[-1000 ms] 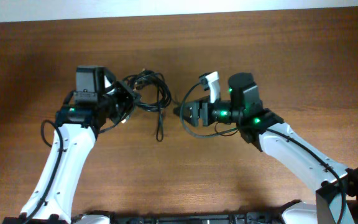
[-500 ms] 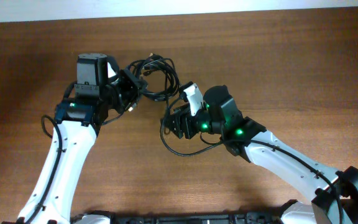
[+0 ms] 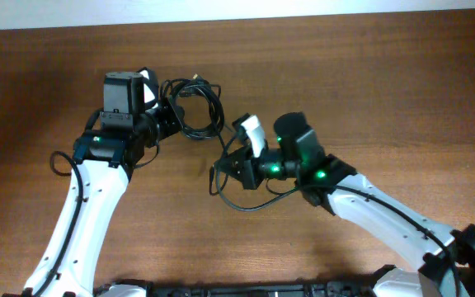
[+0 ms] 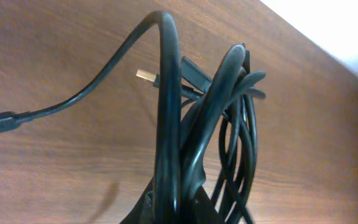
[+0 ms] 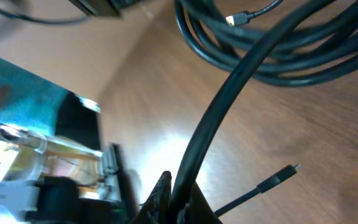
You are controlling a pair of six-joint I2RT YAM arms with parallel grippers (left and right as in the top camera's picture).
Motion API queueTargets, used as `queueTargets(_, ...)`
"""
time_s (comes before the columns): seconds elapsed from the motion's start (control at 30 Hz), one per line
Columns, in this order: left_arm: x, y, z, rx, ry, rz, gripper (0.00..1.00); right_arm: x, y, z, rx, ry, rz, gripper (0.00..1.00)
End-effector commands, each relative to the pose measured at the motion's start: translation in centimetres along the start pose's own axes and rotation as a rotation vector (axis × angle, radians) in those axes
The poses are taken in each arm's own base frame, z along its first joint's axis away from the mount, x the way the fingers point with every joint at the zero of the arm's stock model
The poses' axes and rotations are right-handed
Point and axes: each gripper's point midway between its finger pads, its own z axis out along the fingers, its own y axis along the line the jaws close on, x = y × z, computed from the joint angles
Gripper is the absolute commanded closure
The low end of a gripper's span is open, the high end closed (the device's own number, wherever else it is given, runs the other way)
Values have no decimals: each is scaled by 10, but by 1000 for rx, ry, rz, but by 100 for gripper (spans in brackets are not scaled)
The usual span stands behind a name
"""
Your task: Untangle cables
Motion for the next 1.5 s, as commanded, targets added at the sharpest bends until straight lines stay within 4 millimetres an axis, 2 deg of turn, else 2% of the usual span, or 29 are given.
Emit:
queueTargets(0.0,-14,-4,-8,-25,-58,156,100,-21,15,-32,-103,-37,112,96)
queueTargets(0.13,0,-24,-4,10,-30,307,100,-49,-2,-57,-91,-138,190,96)
queueTargets(0.27,21,-51,0,52,2,384,100,-79,5,-72,-133,-240,202,96)
queueTargets(0.43,23,-46,1,-58,-30,424,100,-104,8,-91,-174,-328,263,96)
queueTargets(0.6,18,-37,0,-116,-52,423,100,-109,-4,-107,-185,-342,405,96)
queueTargets(0.83,15,-33,1,-138,-72,303,100,-105,-1,-109,-243,-291,630,96)
queueTargets(0.9,18,-30,8,-149,-53,303,100,-108,1,-111,-267,-291,711,96)
queueTargets(1.07,25,-24,21,-167,-15,269,100,-119,5,-115,-286,-334,703,96)
queueTargets(1.2,38,-38,25,-76,44,248,100,-130,-6,-119,-238,-429,659,96)
queueTargets(1.47,47,-47,25,-46,69,263,100,-139,-15,-122,-217,-508,726,96)
